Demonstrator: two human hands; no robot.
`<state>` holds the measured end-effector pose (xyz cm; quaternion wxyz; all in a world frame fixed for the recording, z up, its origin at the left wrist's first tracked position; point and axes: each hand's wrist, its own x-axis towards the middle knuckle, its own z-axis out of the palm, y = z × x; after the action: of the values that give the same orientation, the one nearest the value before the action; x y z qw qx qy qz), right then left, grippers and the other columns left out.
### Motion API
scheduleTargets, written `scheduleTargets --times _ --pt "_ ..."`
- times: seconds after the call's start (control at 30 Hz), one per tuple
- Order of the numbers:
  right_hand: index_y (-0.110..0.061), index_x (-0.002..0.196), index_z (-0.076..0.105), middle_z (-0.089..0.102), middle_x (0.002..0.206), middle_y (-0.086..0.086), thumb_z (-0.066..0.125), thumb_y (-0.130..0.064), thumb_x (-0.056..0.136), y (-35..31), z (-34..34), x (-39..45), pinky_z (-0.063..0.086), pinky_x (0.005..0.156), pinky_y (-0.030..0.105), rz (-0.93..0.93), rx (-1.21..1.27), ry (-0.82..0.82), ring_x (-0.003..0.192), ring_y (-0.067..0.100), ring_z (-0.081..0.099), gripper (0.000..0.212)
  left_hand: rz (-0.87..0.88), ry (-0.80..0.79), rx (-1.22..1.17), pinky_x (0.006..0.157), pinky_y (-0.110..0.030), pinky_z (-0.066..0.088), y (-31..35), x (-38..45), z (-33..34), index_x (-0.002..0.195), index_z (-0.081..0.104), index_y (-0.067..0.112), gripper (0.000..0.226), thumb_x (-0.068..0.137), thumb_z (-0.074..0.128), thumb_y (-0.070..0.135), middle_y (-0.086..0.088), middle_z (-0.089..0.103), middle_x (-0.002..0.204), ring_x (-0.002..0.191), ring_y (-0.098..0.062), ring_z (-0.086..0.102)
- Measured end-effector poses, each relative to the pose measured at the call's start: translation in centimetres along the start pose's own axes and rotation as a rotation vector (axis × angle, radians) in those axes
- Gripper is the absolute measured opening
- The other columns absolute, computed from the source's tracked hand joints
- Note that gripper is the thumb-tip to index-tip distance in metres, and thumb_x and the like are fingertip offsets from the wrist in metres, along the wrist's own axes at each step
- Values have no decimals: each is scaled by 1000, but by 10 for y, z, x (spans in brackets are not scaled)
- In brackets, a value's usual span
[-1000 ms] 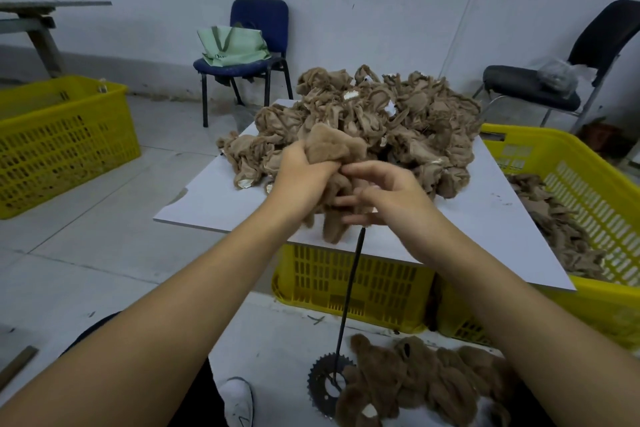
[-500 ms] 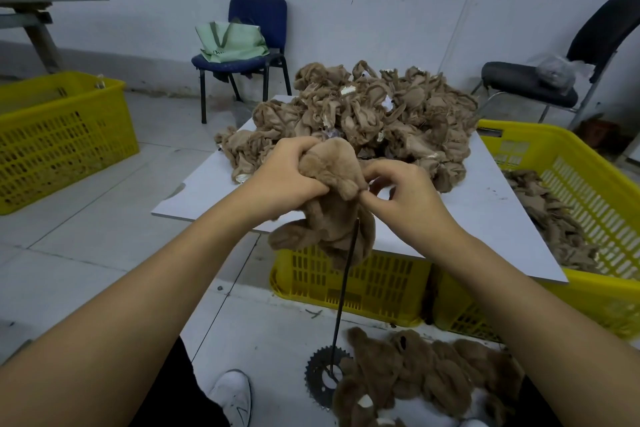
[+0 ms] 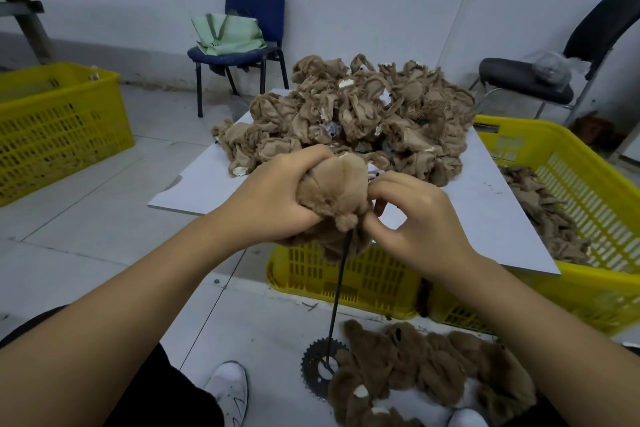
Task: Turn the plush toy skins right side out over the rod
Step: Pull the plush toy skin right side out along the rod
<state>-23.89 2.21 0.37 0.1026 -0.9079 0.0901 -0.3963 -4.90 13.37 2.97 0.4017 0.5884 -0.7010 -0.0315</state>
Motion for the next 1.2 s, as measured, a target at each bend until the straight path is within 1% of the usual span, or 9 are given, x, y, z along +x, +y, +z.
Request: scheduleTargets --times 0.2,0.37,0.57,0.73,0.83,0.9,0.97,1.1,1.2 --pt "-4 76 64 62 79 6 69 -2 78 -1 3 -6 47 54 43 -112 -91 -30 65 30 56 6 297 -21 219 62 -24 36 3 -11 12 91 39 31 36 81 72 21 17 45 83 74 -3 43" --pt "-3 75 59 59 75 7 63 1 78 1 1 -11 47 52 45 -55 -29 -36 64 27 54 6 175 -55 172 57 -9 34 1 -22 29 94 36 39 36 81 69 34 24 43 81 74 8 47" --pt "-2 82 63 62 76 7 66 -3 83 3 -2 -16 50 55 46 15 -24 -95 67 27 58 3 11 -1 168 58 -25 47 -4 -24 35 107 53 23 37 79 62 45 19 52 97 81 -1 48" --pt "-7 78 59 60 73 6 68 -6 82 7 2 -21 51 57 48 111 -98 -191 67 28 57 10 -82 71 115 61 -45 48 -3 -18 38 102 50 24 34 74 68 23 12 52 95 82 -13 52" --pt "-8 77 59 61 75 5 67 -9 82 7 9 -23 50 59 47 145 -106 -279 70 28 57 10 -6 -18 115 62 -44 46 -3 -15 38 107 54 17 39 71 65 7 8 51 98 85 -15 50" --pt "-12 73 54 60 73 3 67 -9 80 6 14 -25 50 57 44 156 -99 -310 70 28 58 15 84 -57 211 61 -22 39 -3 -17 41 109 55 15 44 70 67 -1 5 51 98 82 -9 44" --pt "-18 72 51 60 74 2 67 -12 81 5 18 -26 49 58 41 183 -85 -348 71 27 59 19 139 -52 282 62 -18 37 -2 -18 44 110 57 12 45 70 68 -6 1 52 98 84 -10 45" --pt "-11 80 63 63 80 3 65 -15 86 5 21 -24 52 67 45 272 -33 -389 76 23 58 7 190 1 244 66 -45 48 3 -15 42 109 61 2 35 76 67 -8 -10 55 102 90 -27 55" --pt "-10 92 67 66 89 4 66 -15 86 3 20 -21 52 71 43 279 2 -369 82 23 60 8 277 69 286 66 -41 48 7 -15 42 108 64 -4 38 72 68 -14 -15 58 102 91 -29 57"
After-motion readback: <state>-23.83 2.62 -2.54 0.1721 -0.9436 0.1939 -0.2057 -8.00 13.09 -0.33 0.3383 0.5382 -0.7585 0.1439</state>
